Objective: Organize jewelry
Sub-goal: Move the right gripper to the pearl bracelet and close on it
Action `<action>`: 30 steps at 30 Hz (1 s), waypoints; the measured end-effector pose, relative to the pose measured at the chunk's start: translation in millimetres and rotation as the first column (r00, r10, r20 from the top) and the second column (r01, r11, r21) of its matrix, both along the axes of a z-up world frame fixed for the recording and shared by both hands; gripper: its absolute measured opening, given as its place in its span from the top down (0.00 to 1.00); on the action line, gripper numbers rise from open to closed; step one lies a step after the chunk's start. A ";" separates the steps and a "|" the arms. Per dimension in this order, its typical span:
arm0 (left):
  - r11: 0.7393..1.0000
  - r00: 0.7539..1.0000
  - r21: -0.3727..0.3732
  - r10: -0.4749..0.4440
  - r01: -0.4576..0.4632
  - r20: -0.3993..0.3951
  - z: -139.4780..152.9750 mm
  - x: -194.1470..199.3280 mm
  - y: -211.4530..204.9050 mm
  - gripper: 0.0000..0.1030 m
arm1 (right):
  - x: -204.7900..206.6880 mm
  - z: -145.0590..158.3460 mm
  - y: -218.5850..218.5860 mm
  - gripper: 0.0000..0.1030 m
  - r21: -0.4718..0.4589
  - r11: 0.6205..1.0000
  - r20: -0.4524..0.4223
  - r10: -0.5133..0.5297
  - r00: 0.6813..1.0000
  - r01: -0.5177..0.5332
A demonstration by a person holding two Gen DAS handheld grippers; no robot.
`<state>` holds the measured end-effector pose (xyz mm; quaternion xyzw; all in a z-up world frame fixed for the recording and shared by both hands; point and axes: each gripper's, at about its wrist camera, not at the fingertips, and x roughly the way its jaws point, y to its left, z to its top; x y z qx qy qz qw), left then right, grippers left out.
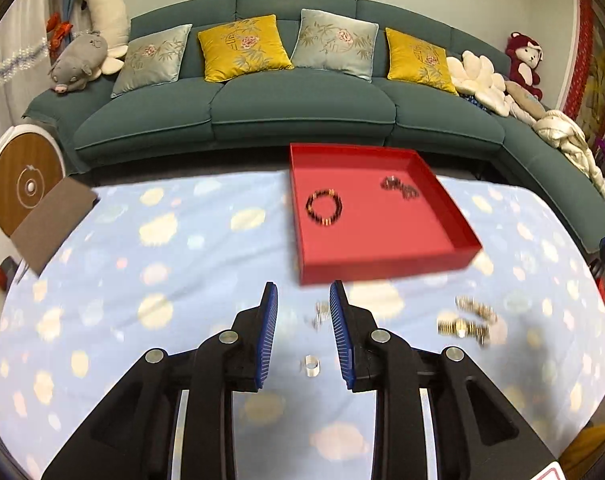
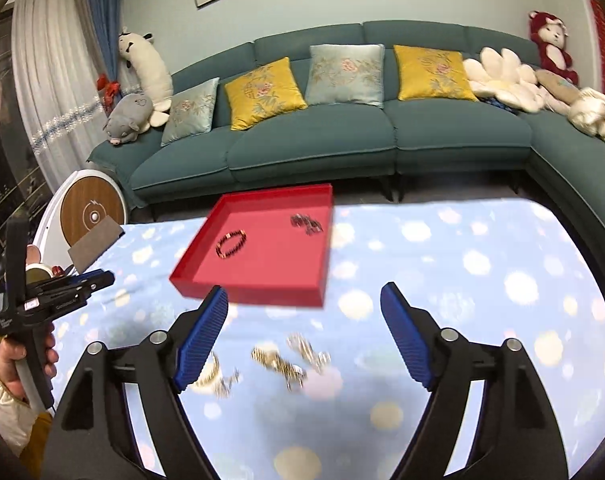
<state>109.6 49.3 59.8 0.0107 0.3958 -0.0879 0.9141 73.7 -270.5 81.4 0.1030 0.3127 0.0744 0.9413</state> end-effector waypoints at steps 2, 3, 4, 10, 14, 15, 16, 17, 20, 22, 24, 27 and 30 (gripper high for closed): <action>0.999 1.000 -0.037 0.011 -0.012 -0.020 -13.0 -17.6 0.3 0.65 | -16.4 -11.0 -7.1 0.26 0.025 1.000 -0.018 -0.019 1.000 0.019; 0.998 0.999 -0.065 0.013 -0.015 -0.037 -20.7 -24.5 1.8 0.63 | -20.9 -16.5 -11.3 0.26 0.033 0.999 -0.028 -0.031 0.999 0.032; 0.995 0.998 -0.092 0.021 -0.026 -0.057 -28.0 -28.0 2.5 0.63 | -25.4 -21.8 -14.3 0.26 0.033 0.998 -0.037 -0.046 0.998 0.047; 0.992 0.993 -0.120 0.033 -0.046 -0.113 -60.8 -32.5 0.6 0.63 | -22.8 -45.3 -18.0 0.28 -0.039 0.996 -0.069 -0.078 0.995 0.076; 0.991 0.992 -0.120 0.039 -0.054 -0.122 -68.3 -22.6 2.2 0.63 | -5.0 -59.8 -10.2 0.34 -0.039 0.998 -0.104 -0.053 0.993 0.049; 0.991 0.991 -0.118 0.044 -0.059 -0.129 -70.8 -20.4 3.3 0.63 | -1.9 -62.9 -5.4 0.34 -0.047 0.998 -0.110 -0.044 0.993 0.039; 0.992 0.990 -0.113 0.044 -0.060 -0.133 -72.8 -17.6 4.3 0.63 | 2.7 -66.0 0.1 0.35 -0.058 0.998 -0.115 -0.030 0.993 0.023; 0.993 0.990 -0.103 0.046 -0.060 -0.136 -74.9 -16.2 4.8 0.63 | 6.2 -69.0 5.8 0.35 -0.069 0.998 -0.120 -0.019 0.993 0.011; 0.993 0.987 -0.097 0.045 -0.061 -0.155 -81.3 -13.1 7.8 0.63 | 13.7 -78.9 22.5 0.36 -0.091 0.995 -0.148 0.019 0.989 -0.032; 0.993 0.985 -0.105 0.040 -0.058 -0.166 -84.9 -12.5 8.2 0.63 | 14.8 -84.5 31.5 0.37 -0.100 0.993 -0.164 0.039 0.986 -0.056; 0.994 0.985 -0.095 0.030 -0.047 -0.170 -88.4 -12.3 6.4 0.63 | 15.8 -87.4 37.1 0.37 -0.109 0.992 -0.171 0.051 0.984 -0.071; 0.997 0.985 -0.066 0.024 -0.036 -0.174 -94.4 -10.4 2.1 0.63 | 17.5 -90.4 41.1 0.38 -0.102 0.992 -0.180 0.060 0.982 -0.079; 0.997 0.982 -0.063 0.030 -0.042 -0.184 -99.5 -6.0 1.4 0.63 | 19.1 -92.2 40.7 0.42 -0.085 0.993 -0.189 0.061 0.980 -0.079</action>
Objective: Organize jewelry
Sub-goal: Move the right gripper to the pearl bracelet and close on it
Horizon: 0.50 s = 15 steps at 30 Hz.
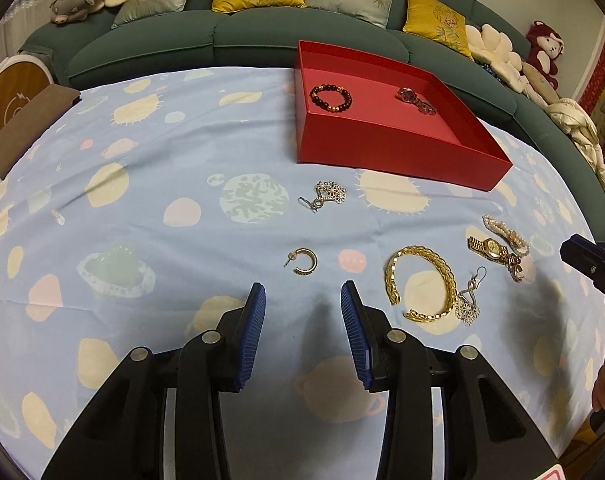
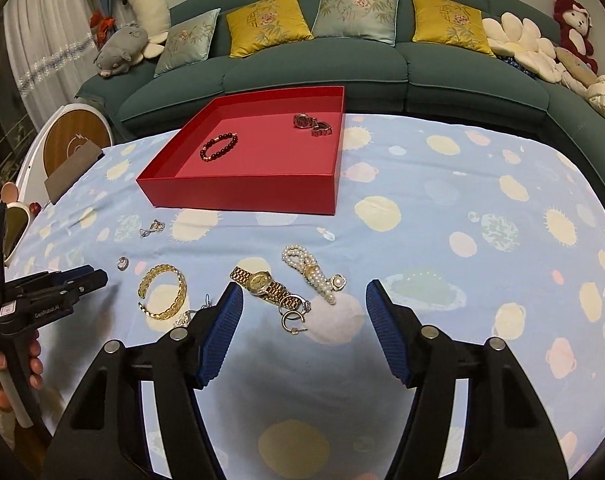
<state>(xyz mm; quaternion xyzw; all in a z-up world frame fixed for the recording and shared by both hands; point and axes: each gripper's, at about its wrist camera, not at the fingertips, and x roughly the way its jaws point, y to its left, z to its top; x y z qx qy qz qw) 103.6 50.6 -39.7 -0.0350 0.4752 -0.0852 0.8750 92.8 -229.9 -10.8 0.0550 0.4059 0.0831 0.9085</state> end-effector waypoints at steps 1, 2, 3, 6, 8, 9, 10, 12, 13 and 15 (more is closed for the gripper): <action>1.000 1.000 0.001 0.006 -0.006 -0.001 -1.0 1.4 0.2 0.63 | 0.2 -0.3 -0.8 0.43 0.004 1.000 -0.003 -0.002 1.000 0.002; 1.000 1.000 0.002 0.011 -0.011 -0.003 -1.6 2.5 0.3 0.63 | 0.4 -0.5 -1.7 0.44 0.006 1.000 -0.004 -0.004 1.000 0.004; 1.000 1.000 0.000 0.015 -0.015 -0.005 -1.8 3.0 0.4 0.63 | 1.4 -1.1 -2.9 0.47 0.007 1.000 -0.007 -0.006 1.000 0.006; 1.000 1.000 -0.006 0.012 -0.012 0.003 1.3 1.7 -1.3 0.63 | 8.0 -5.3 -8.7 0.49 0.011 1.000 -0.024 -0.024 0.999 0.024; 1.000 1.000 0.001 0.005 -0.005 0.011 2.8 0.6 -3.6 0.63 | 15.2 -9.6 -12.1 0.54 0.029 0.999 -0.045 -0.030 0.999 0.031; 1.000 1.000 0.003 0.002 -0.002 0.011 2.6 0.5 -4.6 0.63 | 18.2 -11.9 -12.7 0.54 0.033 0.999 -0.054 -0.034 0.998 0.036; 1.000 1.000 0.003 -0.001 0.001 0.011 2.1 0.5 -5.1 0.63 | 21.5 -14.2 -12.2 0.54 0.030 0.999 -0.060 -0.037 0.998 0.039; 1.000 1.000 0.006 -0.001 0.001 0.008 1.1 0.8 -5.0 0.63 | 26.3 -18.1 -8.4 0.54 0.015 0.999 -0.066 -0.036 0.997 0.037; 1.000 1.000 0.005 -0.001 0.001 0.007 1.0 0.7 -4.6 0.63 | 28.8 -20.4 -5.5 0.54 0.012 0.999 -0.072 -0.031 0.997 0.032; 1.000 1.000 0.001 0.002 -0.002 0.008 1.6 0.6 -3.0 0.63 | 32.7 -23.9 0.3 0.54 -0.003 1.000 -0.076 -0.022 0.997 0.022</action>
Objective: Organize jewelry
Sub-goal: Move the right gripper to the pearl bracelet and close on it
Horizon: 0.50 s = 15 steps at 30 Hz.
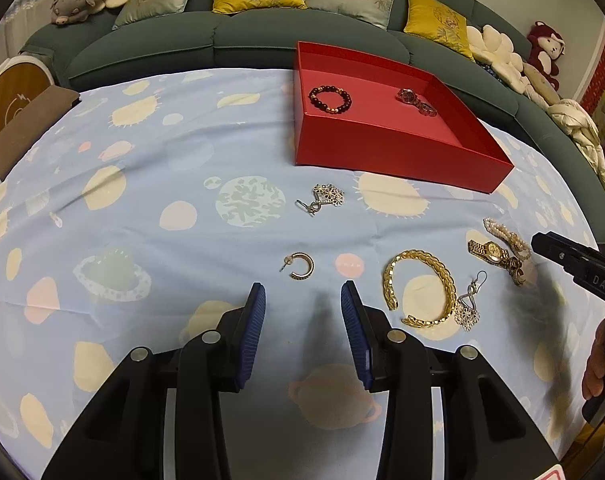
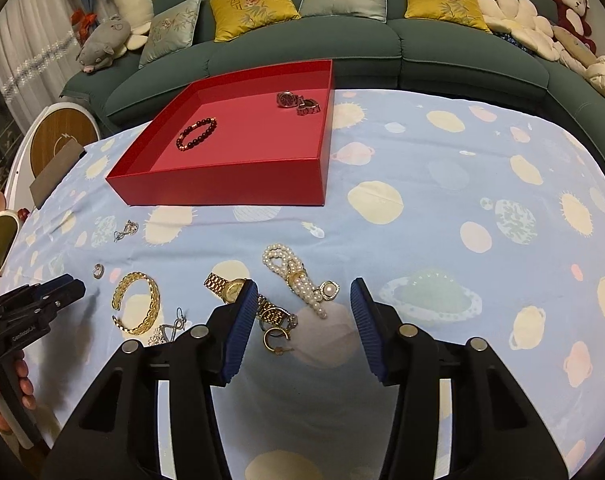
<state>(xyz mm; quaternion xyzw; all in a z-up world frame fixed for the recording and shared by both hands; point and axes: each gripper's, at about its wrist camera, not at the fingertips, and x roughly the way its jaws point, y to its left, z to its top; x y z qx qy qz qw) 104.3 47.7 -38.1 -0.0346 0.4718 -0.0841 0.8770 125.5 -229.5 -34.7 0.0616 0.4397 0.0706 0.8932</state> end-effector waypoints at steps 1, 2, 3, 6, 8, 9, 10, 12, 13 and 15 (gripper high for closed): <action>1.000 1.000 -0.003 0.001 -0.001 0.001 0.5 0.0 1.1 0.63 | 1.9 -1.4 3.4 0.54 -0.012 1.000 0.000 0.006 1.000 -0.006; 1.000 1.000 -0.006 0.004 -0.004 0.001 1.1 0.0 2.5 0.63 | 3.9 -2.3 6.2 0.54 -0.022 1.000 0.001 0.012 1.000 -0.012; 1.000 1.000 -0.009 0.006 -0.006 0.001 1.6 0.2 3.8 0.63 | 5.9 -3.6 8.4 0.54 -0.030 0.999 0.001 0.016 1.000 -0.016; 1.000 1.000 -0.019 0.014 -0.014 -0.002 2.3 1.4 8.4 0.63 | 13.5 -10.2 9.7 0.54 -0.040 0.999 -0.011 0.015 1.000 -0.015; 0.999 1.000 -0.027 0.018 -0.018 -0.006 2.4 2.3 10.9 0.63 | 18.3 -15.4 8.8 0.55 -0.044 0.999 -0.022 0.009 1.000 -0.010; 0.999 1.000 -0.030 0.020 -0.020 -0.007 2.4 2.3 12.0 0.63 | 20.4 -18.4 8.4 0.57 -0.045 0.999 -0.030 0.006 1.000 -0.008; 0.999 1.000 -0.032 0.022 -0.022 -0.006 2.7 2.4 12.9 0.63 | 22.0 -21.1 8.7 0.59 -0.045 0.999 -0.038 0.007 0.999 -0.009; 0.999 1.000 -0.036 0.023 -0.023 -0.004 3.7 2.0 14.4 0.63 | 24.6 -24.9 10.4 0.61 -0.043 0.999 -0.047 0.014 0.999 -0.016; 0.999 1.000 -0.040 0.022 -0.022 -0.003 4.0 1.6 14.5 0.63 | 25.3 -26.2 12.4 0.62 -0.047 0.999 -0.049 0.019 0.999 -0.022; 0.999 1.000 -0.047 0.017 -0.017 -0.002 5.0 0.7 13.8 0.63 | 25.9 -27.5 15.4 0.67 -0.054 0.998 -0.050 0.033 0.998 -0.036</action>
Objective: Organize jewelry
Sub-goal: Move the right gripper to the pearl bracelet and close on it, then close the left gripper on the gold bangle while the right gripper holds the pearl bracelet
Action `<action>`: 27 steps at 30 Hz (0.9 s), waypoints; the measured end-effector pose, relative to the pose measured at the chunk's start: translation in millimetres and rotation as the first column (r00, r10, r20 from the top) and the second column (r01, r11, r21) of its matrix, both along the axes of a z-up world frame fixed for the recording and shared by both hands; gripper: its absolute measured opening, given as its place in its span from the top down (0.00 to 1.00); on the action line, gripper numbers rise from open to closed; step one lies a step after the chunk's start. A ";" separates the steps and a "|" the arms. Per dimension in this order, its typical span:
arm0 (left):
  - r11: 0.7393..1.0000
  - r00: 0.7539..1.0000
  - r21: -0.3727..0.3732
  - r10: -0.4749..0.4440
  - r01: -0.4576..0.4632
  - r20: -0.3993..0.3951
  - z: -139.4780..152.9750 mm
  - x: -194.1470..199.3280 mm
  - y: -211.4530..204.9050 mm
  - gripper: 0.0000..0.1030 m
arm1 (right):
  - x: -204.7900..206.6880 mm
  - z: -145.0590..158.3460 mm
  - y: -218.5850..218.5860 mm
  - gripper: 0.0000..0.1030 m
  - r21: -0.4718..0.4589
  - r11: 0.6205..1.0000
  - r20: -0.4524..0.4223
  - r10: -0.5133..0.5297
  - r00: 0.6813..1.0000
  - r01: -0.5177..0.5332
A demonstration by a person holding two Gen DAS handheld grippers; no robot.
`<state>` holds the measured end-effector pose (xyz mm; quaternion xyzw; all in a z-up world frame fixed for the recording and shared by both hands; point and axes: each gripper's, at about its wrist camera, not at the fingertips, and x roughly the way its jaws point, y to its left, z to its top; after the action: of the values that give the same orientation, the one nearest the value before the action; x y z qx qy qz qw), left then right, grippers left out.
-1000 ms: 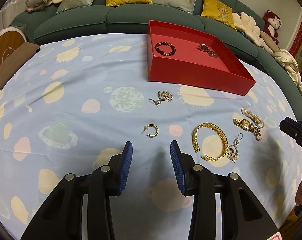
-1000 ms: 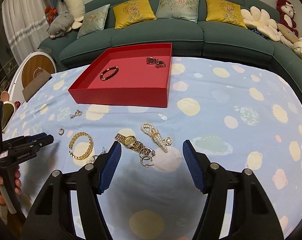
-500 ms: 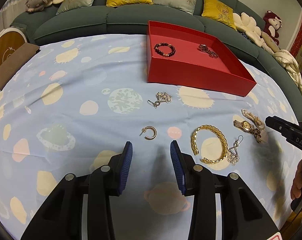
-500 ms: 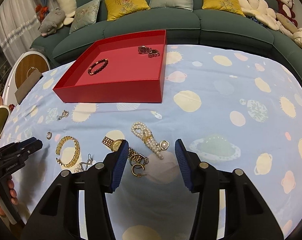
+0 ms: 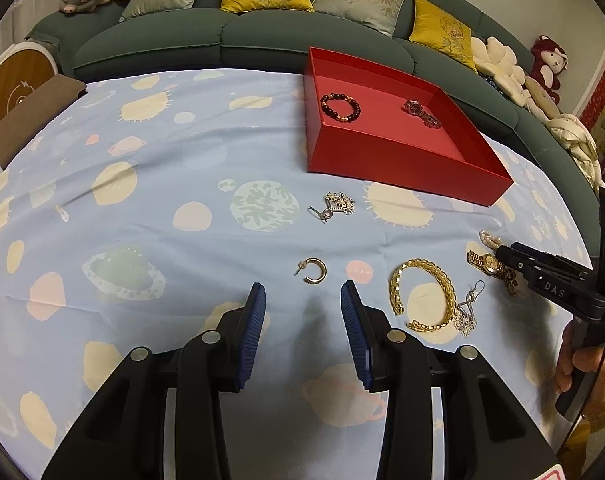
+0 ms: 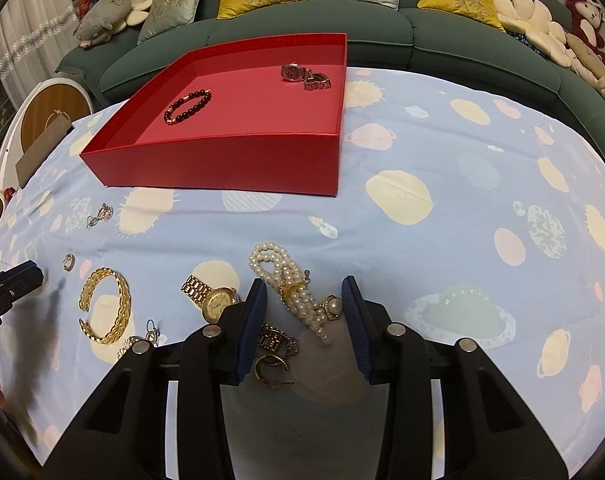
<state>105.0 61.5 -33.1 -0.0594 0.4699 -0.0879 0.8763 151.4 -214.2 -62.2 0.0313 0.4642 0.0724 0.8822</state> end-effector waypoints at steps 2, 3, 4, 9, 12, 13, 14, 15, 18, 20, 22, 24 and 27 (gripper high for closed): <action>1.000 1.000 -0.002 -0.009 0.009 0.001 0.6 -1.1 -2.3 0.63 | -0.6 -0.3 3.3 0.68 -0.020 1.000 0.003 0.007 1.000 -0.006; 1.000 1.000 -0.006 -0.015 0.015 0.002 0.9 -1.7 -3.7 0.63 | -1.1 -0.3 4.4 0.69 -0.025 1.000 0.003 0.009 1.000 -0.009; 1.000 1.000 -0.008 -0.021 0.021 0.003 1.3 -2.0 -5.4 0.63 | -1.5 -0.4 5.1 0.74 -0.029 1.000 0.001 0.011 1.000 -0.011; 0.997 0.998 -0.019 -0.069 0.069 0.013 3.8 -6.0 -17.0 0.63 | -6.2 1.2 4.7 0.89 -0.016 1.000 -0.010 0.024 1.000 -0.024; 0.994 0.994 -0.027 -0.106 0.106 0.014 3.8 -8.4 -27.5 0.63 | -11.3 4.9 2.5 0.90 0.003 1.000 -0.007 0.023 1.000 -0.023; 0.992 0.993 -0.030 -0.119 0.119 0.014 3.6 -9.2 -31.7 0.63 | -13.3 6.6 1.9 0.90 0.009 1.000 -0.004 0.023 1.000 -0.023; 0.991 0.991 -0.032 -0.132 0.132 0.012 3.1 -9.6 -36.8 0.63 | -15.2 8.8 0.8 0.90 0.017 1.000 -0.001 0.021 1.000 -0.021; 0.988 0.989 -0.036 -0.147 0.148 0.012 2.7 -10.1 -41.9 0.63 | -17.2 11.5 -0.7 0.90 0.023 1.000 0.003 0.018 1.000 -0.018; 0.982 0.983 -0.036 -0.183 0.184 0.018 1.5 -10.3 -58.7 0.49 | -26.0 25.3 -7.2 0.90 0.045 0.999 0.033 0.007 0.999 -0.009; 0.982 0.981 -0.017 -0.188 0.189 0.038 0.9 -9.0 -70.2 0.35 | -31.8 35.5 -12.4 0.90 0.066 0.998 0.054 0.000 0.999 -0.004; 0.979 0.978 -0.005 -0.203 0.203 0.047 -0.8 -6.5 -80.3 0.34 | -38.0 44.2 -18.3 0.90 0.086 0.996 0.075 -0.010 0.997 0.003; 0.976 0.976 0.005 -0.216 0.216 0.036 -5.0 -3.2 -88.9 0.34 | -42.3 48.7 -22.1 0.90 0.102 0.995 0.084 -0.014 0.996 0.006; 0.976 0.976 0.048 -0.213 0.211 0.038 -12.7 -0.6 -96.5 0.34 | -46.0 49.0 -24.2 0.90 0.105 0.994 0.083 -0.015 0.996 0.007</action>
<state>104.5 -35.0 -45.8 0.0122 0.4563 -0.1718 0.8730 105.4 -238.4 -13.1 0.0770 0.4223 0.0930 0.8984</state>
